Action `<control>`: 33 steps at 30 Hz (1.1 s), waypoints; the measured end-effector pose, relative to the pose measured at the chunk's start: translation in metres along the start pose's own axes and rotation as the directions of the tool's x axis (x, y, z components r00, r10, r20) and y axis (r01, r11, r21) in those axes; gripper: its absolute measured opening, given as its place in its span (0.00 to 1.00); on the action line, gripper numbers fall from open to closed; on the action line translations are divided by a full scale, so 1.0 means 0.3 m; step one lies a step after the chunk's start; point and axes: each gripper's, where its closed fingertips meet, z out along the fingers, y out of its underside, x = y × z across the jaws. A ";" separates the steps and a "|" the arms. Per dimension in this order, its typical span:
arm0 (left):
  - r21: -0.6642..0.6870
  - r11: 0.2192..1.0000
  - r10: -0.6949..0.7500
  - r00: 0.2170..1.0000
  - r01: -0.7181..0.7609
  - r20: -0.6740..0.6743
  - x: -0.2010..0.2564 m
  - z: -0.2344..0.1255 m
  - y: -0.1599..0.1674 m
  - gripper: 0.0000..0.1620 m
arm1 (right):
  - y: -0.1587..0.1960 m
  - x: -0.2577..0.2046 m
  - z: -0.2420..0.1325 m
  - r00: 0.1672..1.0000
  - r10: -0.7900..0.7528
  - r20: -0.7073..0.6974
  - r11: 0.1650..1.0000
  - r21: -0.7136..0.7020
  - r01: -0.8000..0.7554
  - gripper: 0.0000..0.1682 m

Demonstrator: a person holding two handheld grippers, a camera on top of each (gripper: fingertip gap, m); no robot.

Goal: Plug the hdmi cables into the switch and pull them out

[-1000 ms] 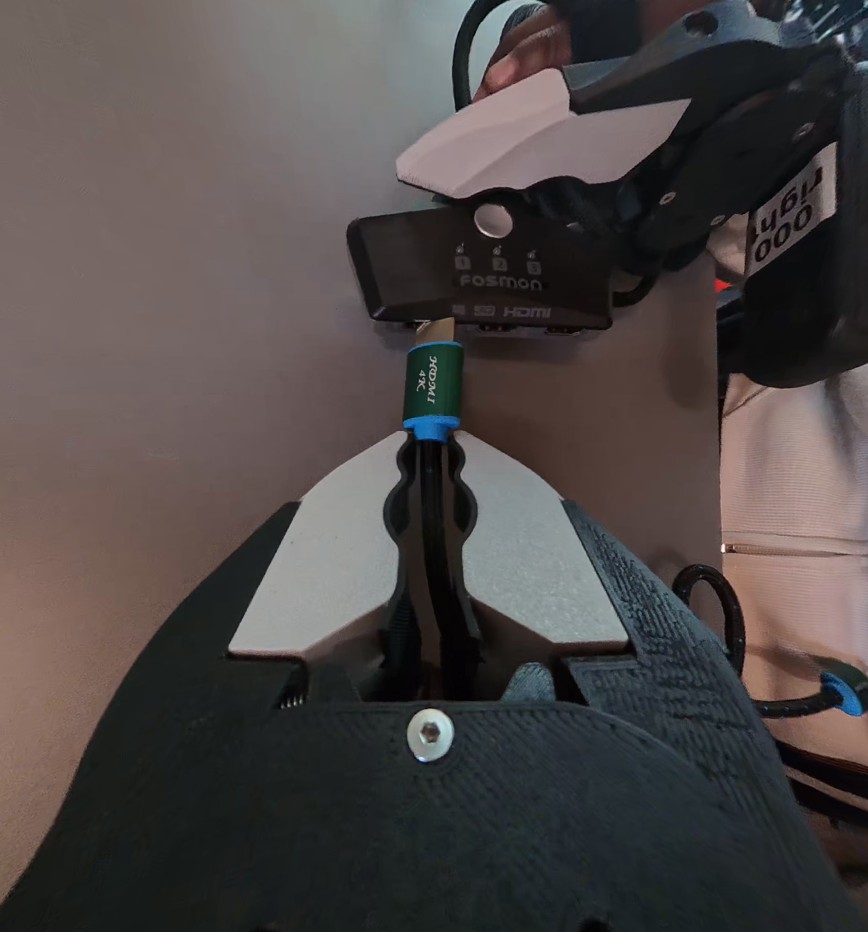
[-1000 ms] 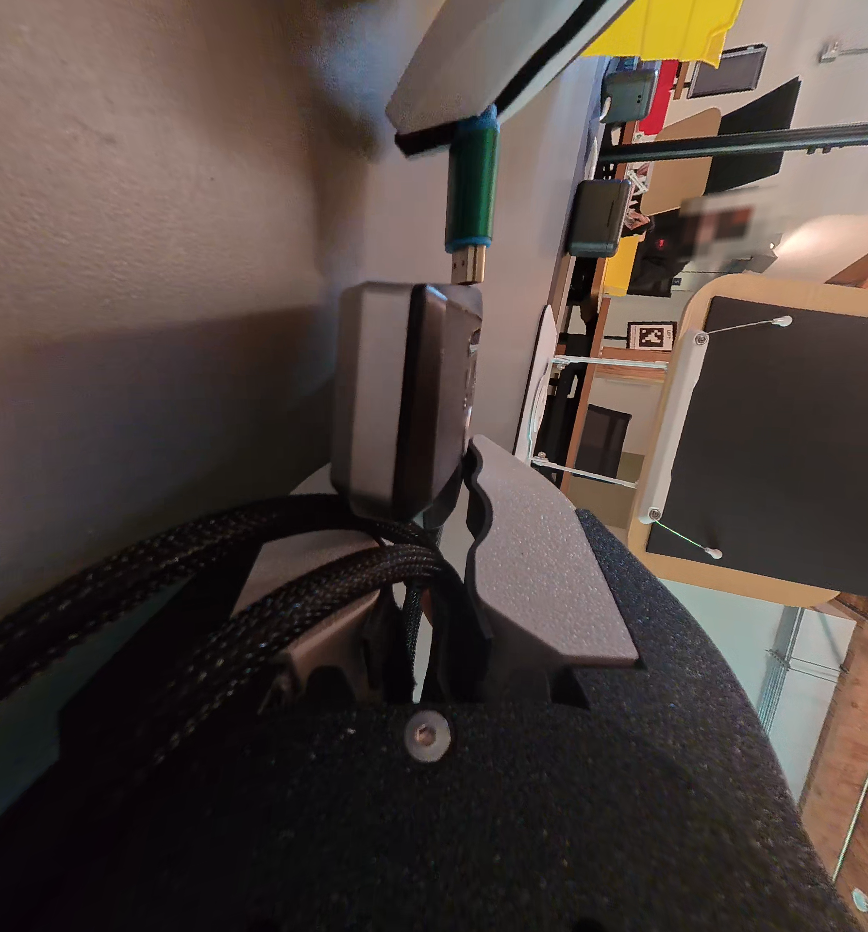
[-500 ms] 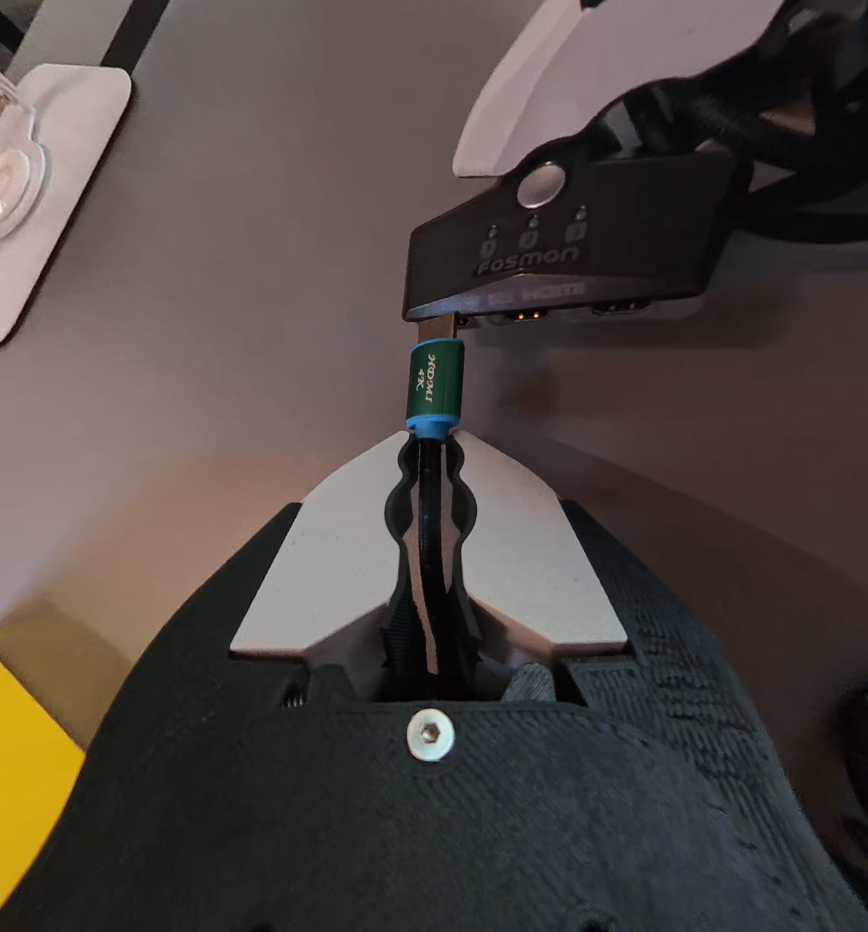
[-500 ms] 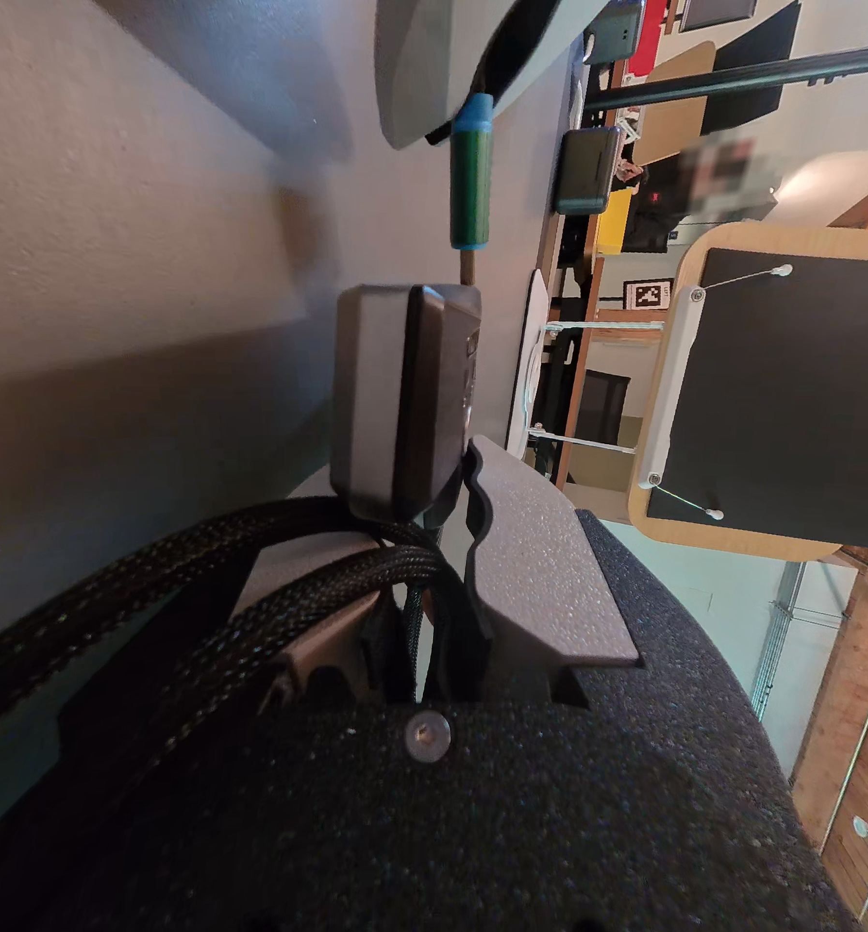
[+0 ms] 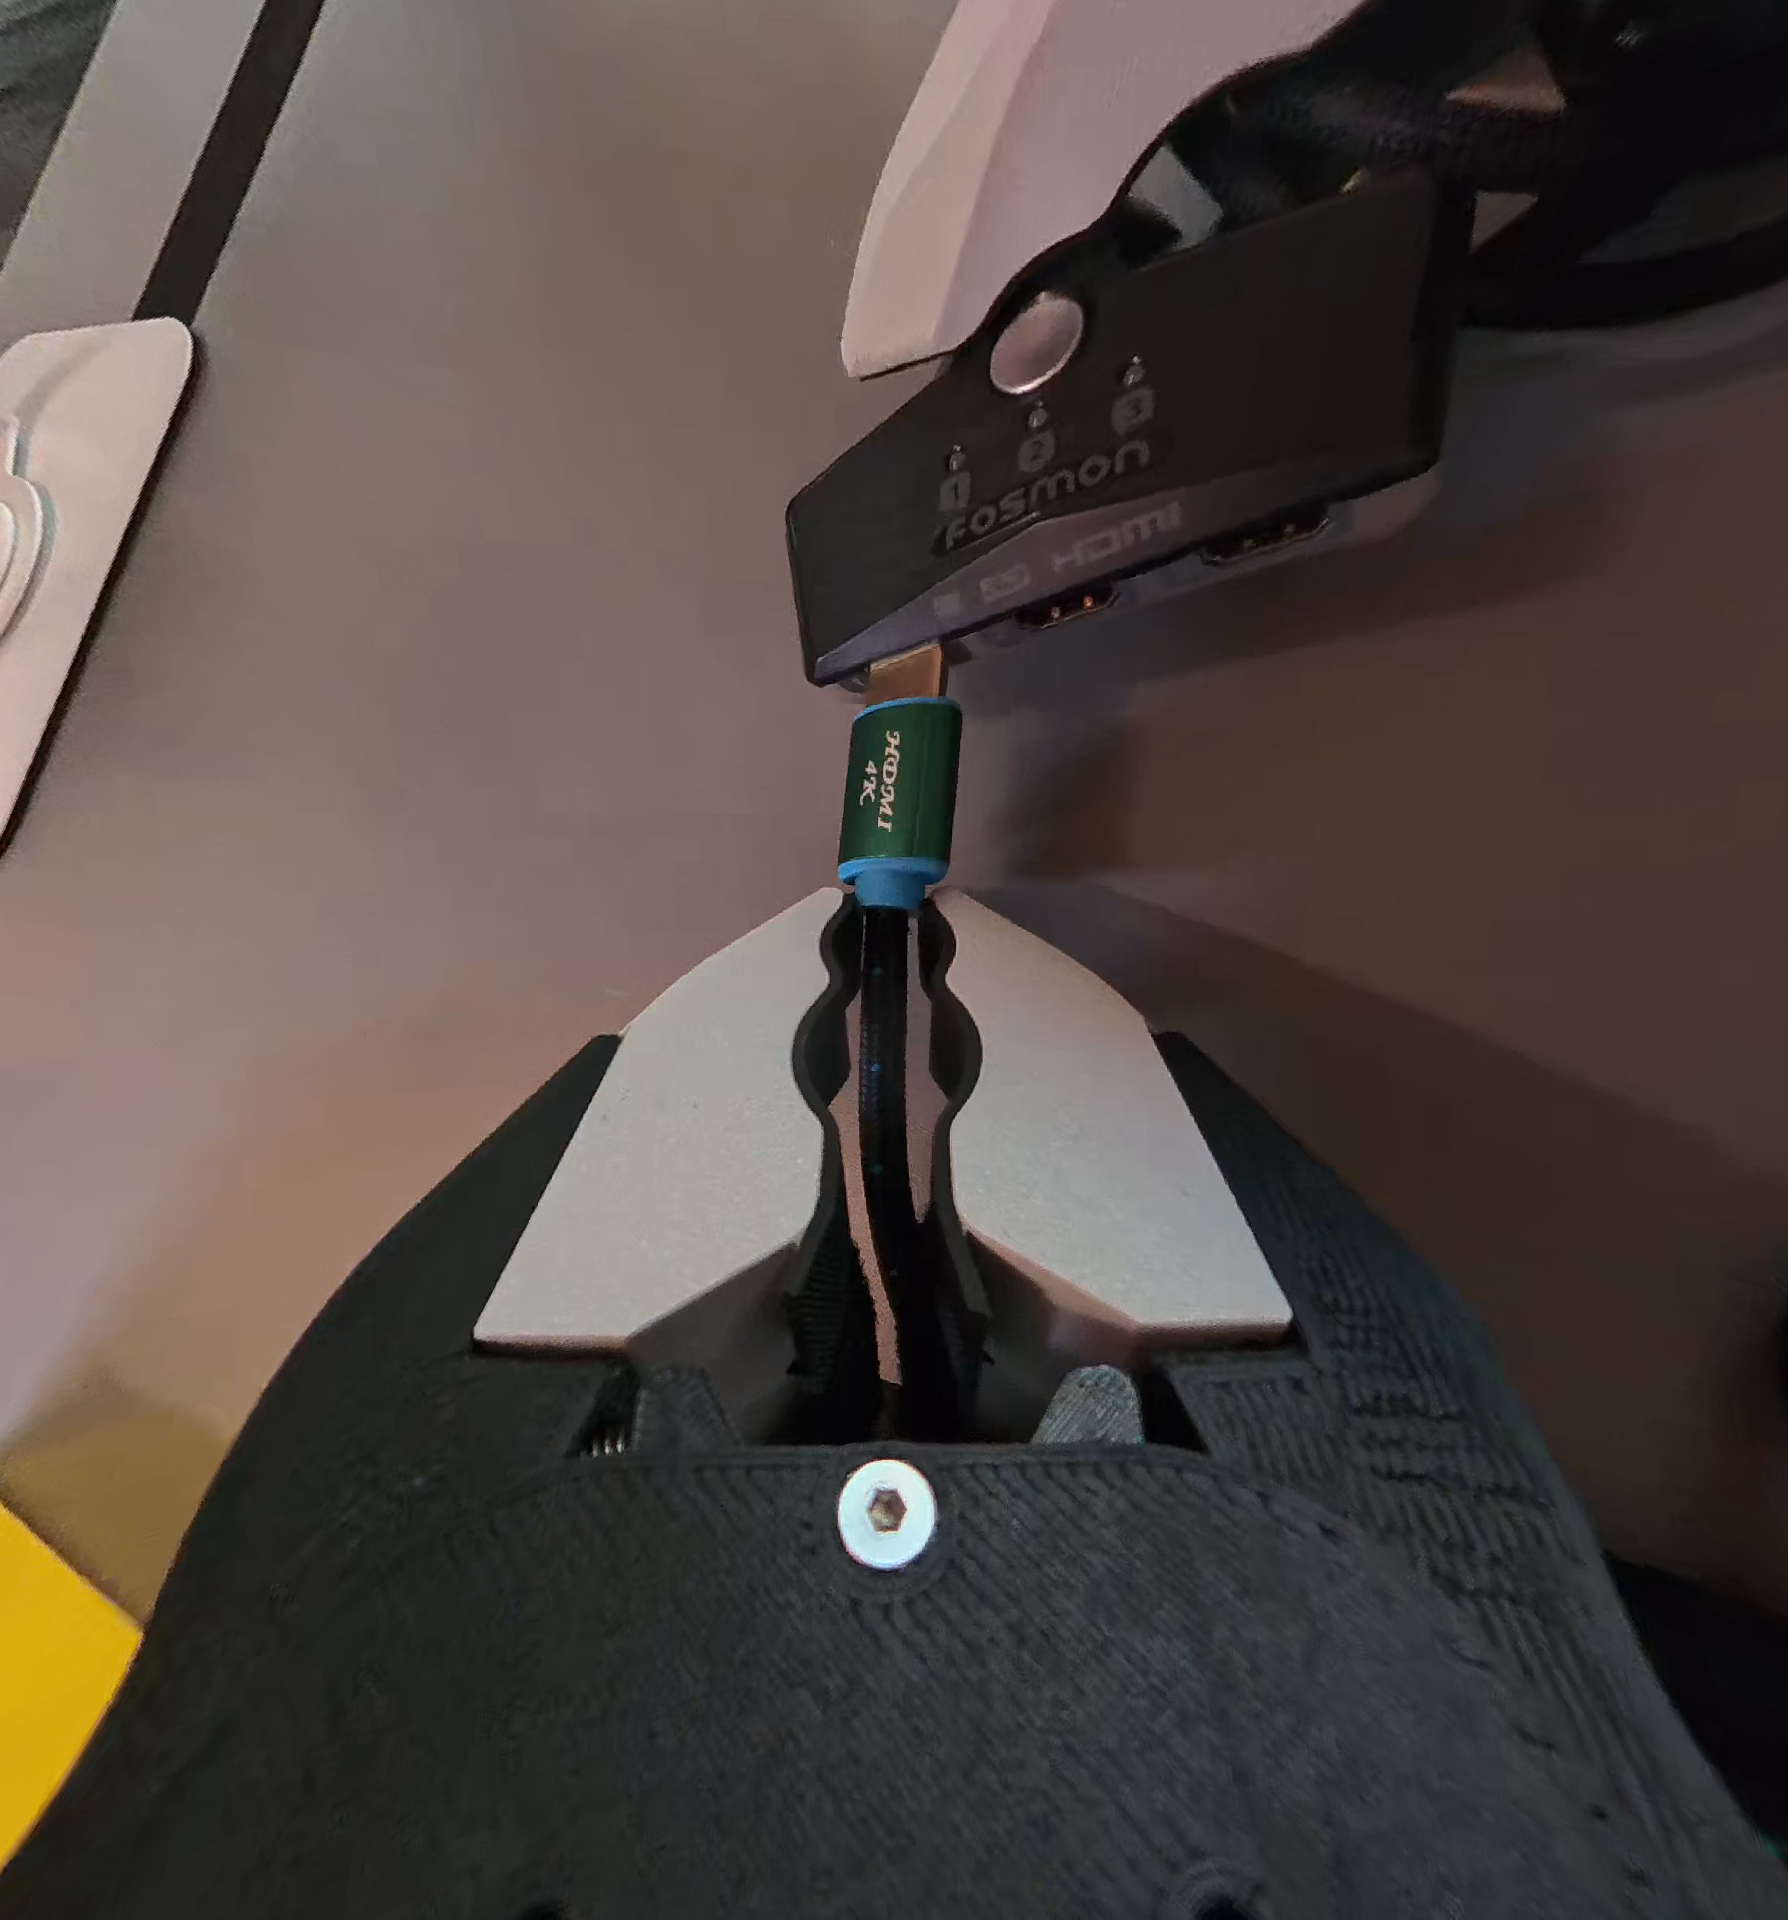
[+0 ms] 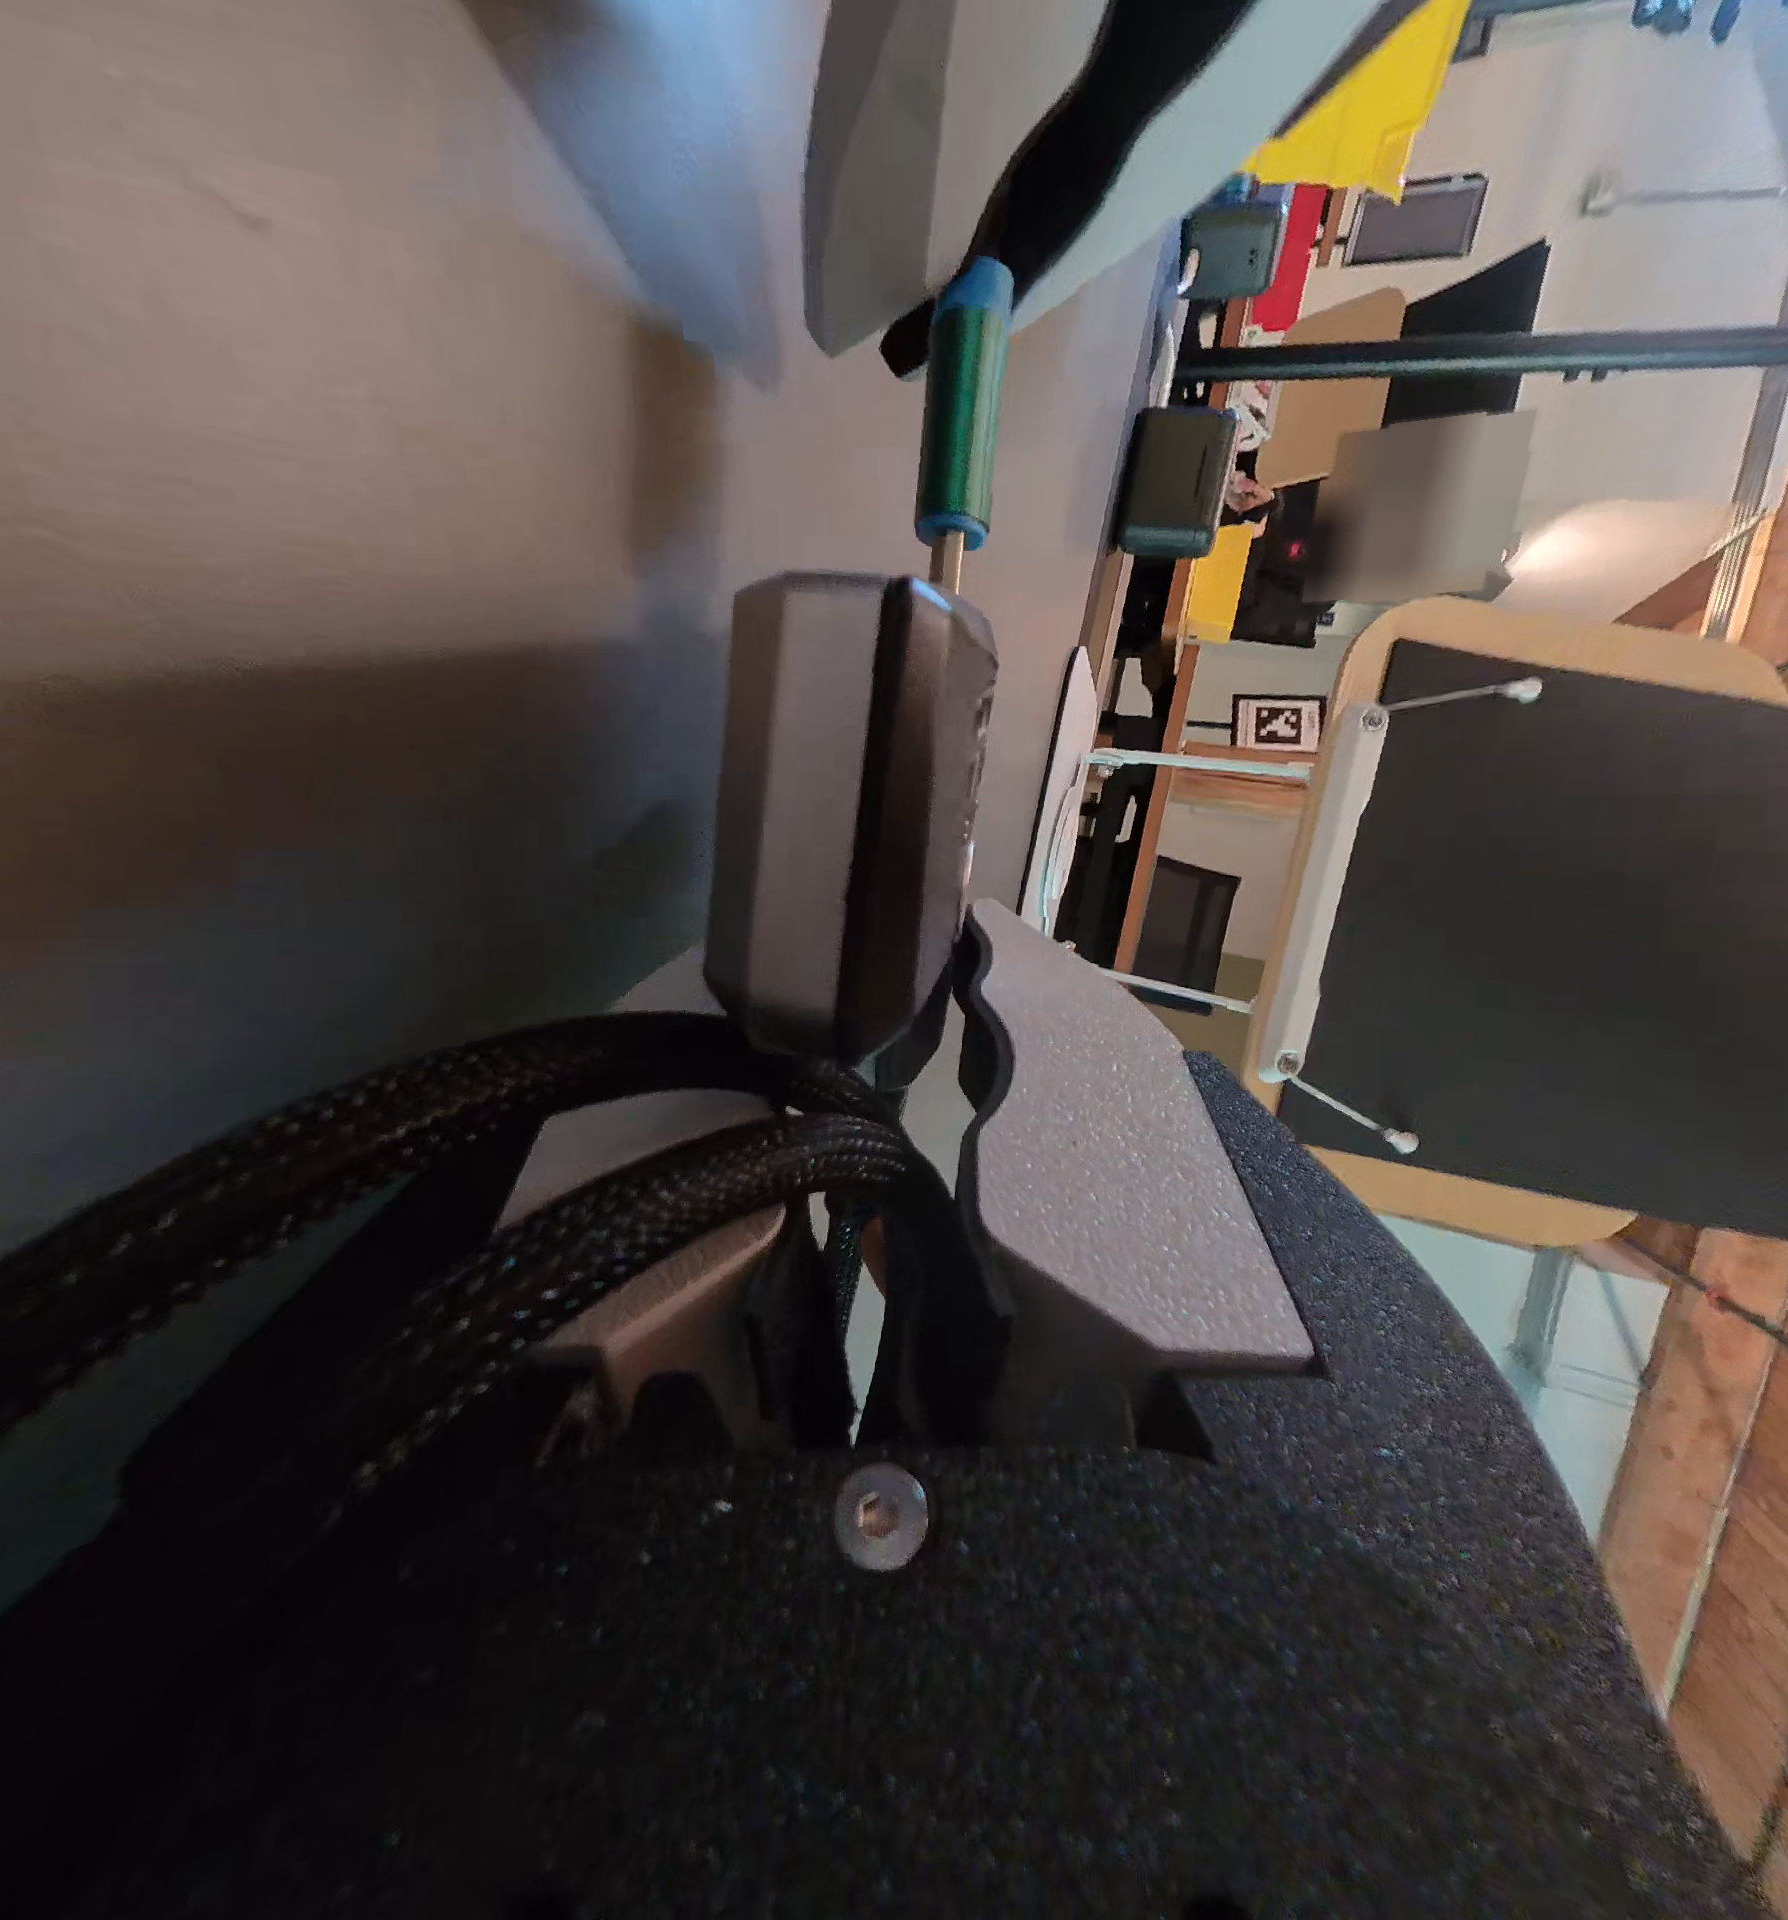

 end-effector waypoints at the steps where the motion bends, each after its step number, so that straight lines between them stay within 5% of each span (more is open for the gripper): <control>1: -0.020 0.999 0.029 1.000 -0.029 0.005 0.004 0.004 0.006 0.06 | -0.006 -0.006 -0.002 0.999 -0.040 -0.002 0.999 0.005 0.040 0.15; 3: -0.048 0.997 0.053 0.999 -0.052 0.014 0.009 0.011 0.014 0.06 | -0.011 -0.016 0.000 0.996 -0.094 -0.003 0.996 -0.005 0.094 0.15; 7: 0.022 0.993 -0.118 0.993 0.118 -0.033 0.006 0.008 -0.014 0.06 | -0.004 0.010 0.000 0.999 -0.045 -0.026 0.998 -0.039 0.044 0.14; 14: 0.049 0.999 0.026 0.998 -0.023 -0.063 0.028 0.004 -0.015 0.06 | -0.038 0.009 -0.031 0.991 -0.125 -0.046 0.992 0.021 0.126 0.13; 33: 0.073 0.997 0.044 0.997 -0.039 -0.065 0.029 0.009 -0.014 0.07 | -0.060 0.002 -0.044 0.995 -0.095 -0.020 0.993 0.069 0.096 0.14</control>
